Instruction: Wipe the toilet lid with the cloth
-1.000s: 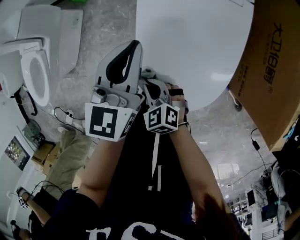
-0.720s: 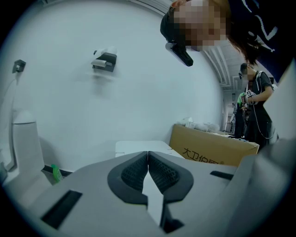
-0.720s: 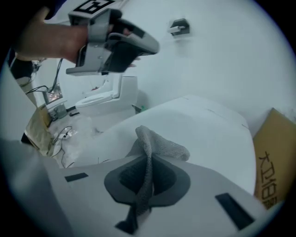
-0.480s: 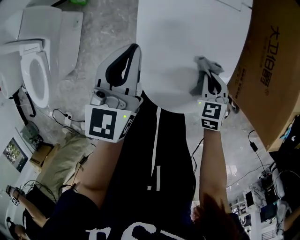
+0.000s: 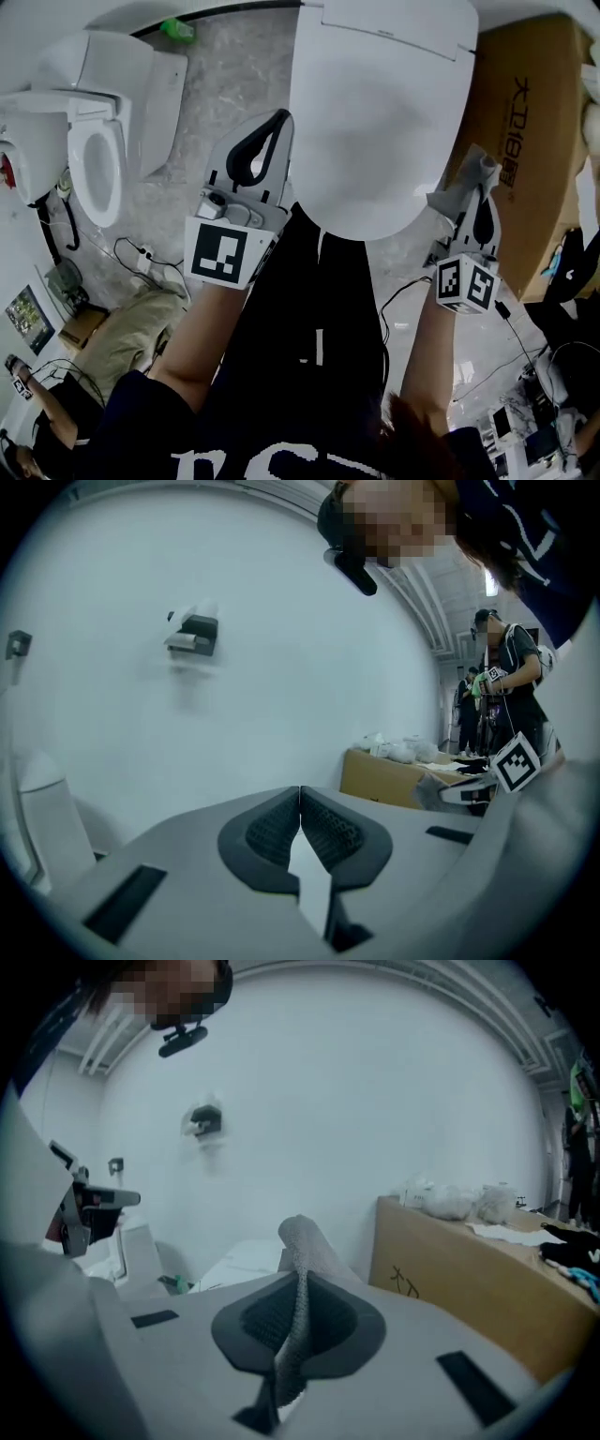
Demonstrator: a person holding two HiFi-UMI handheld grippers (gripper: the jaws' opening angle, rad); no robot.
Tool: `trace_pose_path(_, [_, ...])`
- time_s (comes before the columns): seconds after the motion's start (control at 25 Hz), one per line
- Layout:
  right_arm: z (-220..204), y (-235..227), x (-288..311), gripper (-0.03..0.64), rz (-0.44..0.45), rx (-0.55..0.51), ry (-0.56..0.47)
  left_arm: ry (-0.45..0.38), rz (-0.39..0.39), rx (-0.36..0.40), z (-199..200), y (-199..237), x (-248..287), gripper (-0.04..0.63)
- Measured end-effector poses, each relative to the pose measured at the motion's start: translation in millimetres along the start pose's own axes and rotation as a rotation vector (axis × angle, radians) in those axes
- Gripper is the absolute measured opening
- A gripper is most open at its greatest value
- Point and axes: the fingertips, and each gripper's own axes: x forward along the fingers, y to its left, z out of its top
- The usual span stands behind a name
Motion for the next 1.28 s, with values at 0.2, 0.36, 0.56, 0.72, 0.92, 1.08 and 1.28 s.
trace_pose_path(0.2, [111.1,27.5,-44.9,0.025,0.053,0.038,-0.160,-0.011,-0.022,0.053,70.5,-1.7,-26.2,0.021])
trace_pose_path(0.36, [193.8,50.9,-89.4,0.025,0.092,0.021,-0.276,-0.083,-0.069,0.080,141.9,-16.3,-48.7,0.021])
trace_pose_path(0.56, [280.7,76.9,-141.2,0.025,0.128,-0.070,-0.416,-0.184,-0.104,0.130,218.7,-28.3,-77.4,0.021])
trace_pose_path(0.72, [330.2,88.0,-183.6,0.025,0.136,-0.100,-0.481,-0.202,-0.117,0.145,261.0,-44.0,-105.0,0.021])
trace_pose_path(0.92, [376.5,95.2,-221.5,0.024,0.146,-0.118,-0.542,-0.168,-0.114,0.165,294.2,-59.1,-126.9,0.021])
trace_pose_path(1.08, [402.5,99.4,-240.1,0.025,0.158,-0.131,-0.580,-0.207,-0.132,0.178,330.0,-72.7,-133.8,0.021])
trace_pose_path(1.28, [420.4,107.1,-256.0,0.023,0.194,-0.141,-0.617,-0.285,-0.122,0.166,362.7,-84.5,-146.4,0.021])
